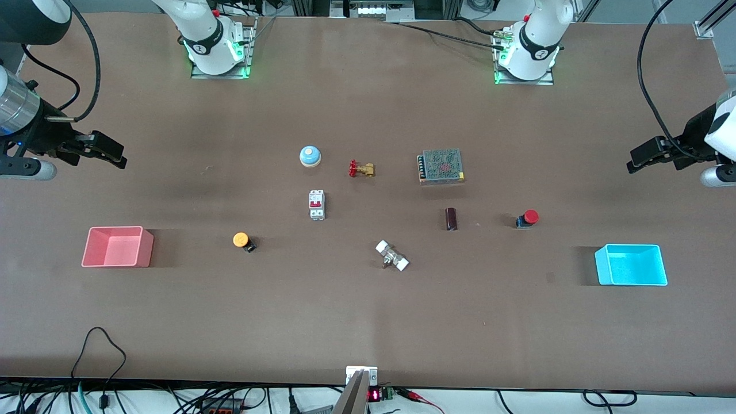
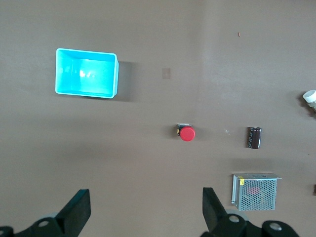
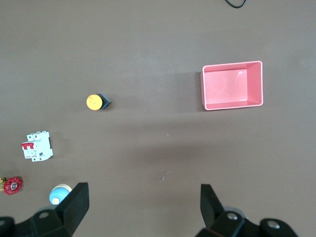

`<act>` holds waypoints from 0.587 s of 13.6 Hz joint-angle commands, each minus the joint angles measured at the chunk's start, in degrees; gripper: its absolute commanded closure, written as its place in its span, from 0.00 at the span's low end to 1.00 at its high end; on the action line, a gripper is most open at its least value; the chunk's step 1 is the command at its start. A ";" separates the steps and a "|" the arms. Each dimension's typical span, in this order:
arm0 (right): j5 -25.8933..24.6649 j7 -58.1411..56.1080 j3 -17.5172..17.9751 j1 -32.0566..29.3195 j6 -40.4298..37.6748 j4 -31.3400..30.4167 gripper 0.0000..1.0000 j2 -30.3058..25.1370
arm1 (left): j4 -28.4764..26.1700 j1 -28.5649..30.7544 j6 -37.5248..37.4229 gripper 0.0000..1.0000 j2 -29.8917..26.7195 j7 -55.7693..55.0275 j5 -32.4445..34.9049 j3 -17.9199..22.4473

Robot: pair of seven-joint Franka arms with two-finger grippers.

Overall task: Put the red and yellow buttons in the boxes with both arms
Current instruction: 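Reach the right gripper toward the yellow button while the left gripper reaches the red button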

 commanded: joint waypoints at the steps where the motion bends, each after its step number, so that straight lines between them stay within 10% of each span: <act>1: -0.06 0.36 0.17 -0.29 -0.24 -0.07 0.00 0.67 | -1.40 0.43 0.18 0.00 -1.71 0.85 0.30 -0.45; 8: 0.03 -0.52 0.87 2.60 4.56 -0.07 0.00 8.74 | -0.43 -0.45 -1.15 0.00 3.45 0.14 -0.41 -0.54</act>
